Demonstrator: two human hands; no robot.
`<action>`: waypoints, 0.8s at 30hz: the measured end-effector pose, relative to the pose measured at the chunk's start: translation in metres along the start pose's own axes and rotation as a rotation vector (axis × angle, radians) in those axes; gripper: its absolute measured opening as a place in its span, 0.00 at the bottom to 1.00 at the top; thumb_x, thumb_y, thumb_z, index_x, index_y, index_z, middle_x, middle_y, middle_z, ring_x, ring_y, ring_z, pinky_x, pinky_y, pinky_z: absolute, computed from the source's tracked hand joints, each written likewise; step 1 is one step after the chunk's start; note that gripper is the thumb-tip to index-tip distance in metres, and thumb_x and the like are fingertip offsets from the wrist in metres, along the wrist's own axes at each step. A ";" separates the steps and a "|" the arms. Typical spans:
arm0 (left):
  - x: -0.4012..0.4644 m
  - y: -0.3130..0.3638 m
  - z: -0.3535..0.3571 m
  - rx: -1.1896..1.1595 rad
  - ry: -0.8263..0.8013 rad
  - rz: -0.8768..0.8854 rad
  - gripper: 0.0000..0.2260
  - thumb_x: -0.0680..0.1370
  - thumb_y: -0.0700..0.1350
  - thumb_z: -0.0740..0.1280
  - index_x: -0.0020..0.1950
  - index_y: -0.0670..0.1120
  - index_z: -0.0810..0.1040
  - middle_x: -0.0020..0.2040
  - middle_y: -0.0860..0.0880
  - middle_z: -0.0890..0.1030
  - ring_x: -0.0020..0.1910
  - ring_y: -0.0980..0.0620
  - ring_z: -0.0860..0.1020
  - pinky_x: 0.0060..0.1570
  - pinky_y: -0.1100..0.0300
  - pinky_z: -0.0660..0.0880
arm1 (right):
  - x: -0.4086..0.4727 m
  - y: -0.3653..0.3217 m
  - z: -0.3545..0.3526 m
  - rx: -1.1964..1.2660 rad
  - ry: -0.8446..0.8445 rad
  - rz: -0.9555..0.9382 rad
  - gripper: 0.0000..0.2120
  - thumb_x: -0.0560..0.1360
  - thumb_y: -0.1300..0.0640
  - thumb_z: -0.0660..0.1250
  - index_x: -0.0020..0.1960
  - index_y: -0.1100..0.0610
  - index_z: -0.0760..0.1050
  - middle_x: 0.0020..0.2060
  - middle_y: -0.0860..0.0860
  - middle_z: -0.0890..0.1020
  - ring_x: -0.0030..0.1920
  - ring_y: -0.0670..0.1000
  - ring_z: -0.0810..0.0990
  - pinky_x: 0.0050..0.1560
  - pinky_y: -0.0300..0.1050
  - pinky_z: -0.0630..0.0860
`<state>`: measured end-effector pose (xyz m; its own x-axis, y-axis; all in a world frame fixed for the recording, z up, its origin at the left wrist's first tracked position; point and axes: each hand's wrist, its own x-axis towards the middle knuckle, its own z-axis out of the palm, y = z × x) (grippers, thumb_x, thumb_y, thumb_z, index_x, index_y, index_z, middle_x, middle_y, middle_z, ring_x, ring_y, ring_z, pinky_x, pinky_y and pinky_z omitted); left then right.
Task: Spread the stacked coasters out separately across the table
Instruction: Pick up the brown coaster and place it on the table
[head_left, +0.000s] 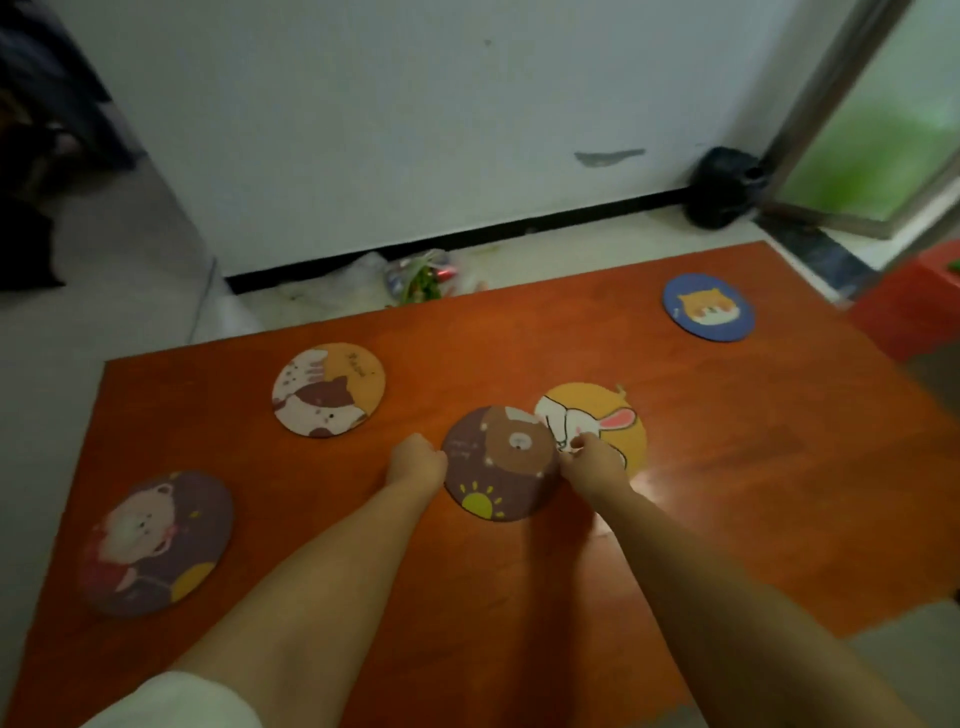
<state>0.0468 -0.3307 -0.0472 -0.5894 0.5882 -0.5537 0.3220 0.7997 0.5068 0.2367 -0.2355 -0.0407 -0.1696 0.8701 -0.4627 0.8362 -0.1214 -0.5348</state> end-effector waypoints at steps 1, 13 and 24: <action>0.000 0.005 0.004 0.000 0.012 -0.041 0.14 0.81 0.43 0.61 0.64 0.39 0.72 0.50 0.42 0.76 0.43 0.41 0.73 0.42 0.52 0.68 | 0.009 -0.002 -0.001 -0.020 -0.021 -0.008 0.16 0.77 0.57 0.63 0.61 0.65 0.72 0.53 0.65 0.80 0.55 0.63 0.78 0.49 0.50 0.73; -0.007 0.023 0.019 -0.134 0.095 -0.191 0.12 0.80 0.43 0.63 0.60 0.37 0.78 0.54 0.38 0.80 0.53 0.38 0.79 0.53 0.46 0.76 | 0.041 -0.008 0.002 -0.088 -0.192 -0.126 0.03 0.76 0.60 0.63 0.47 0.59 0.70 0.46 0.63 0.80 0.49 0.63 0.80 0.47 0.54 0.76; -0.080 -0.086 -0.035 -0.479 0.151 -0.198 0.04 0.79 0.40 0.64 0.44 0.42 0.73 0.46 0.42 0.76 0.48 0.41 0.75 0.55 0.46 0.76 | -0.063 -0.040 0.054 -0.091 -0.242 -0.218 0.09 0.78 0.58 0.63 0.54 0.62 0.71 0.53 0.62 0.80 0.45 0.58 0.75 0.43 0.47 0.69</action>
<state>0.0408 -0.4505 -0.0236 -0.7161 0.3797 -0.5857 -0.1592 0.7281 0.6668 0.1858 -0.3112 -0.0283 -0.4599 0.7306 -0.5046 0.8077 0.1081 -0.5796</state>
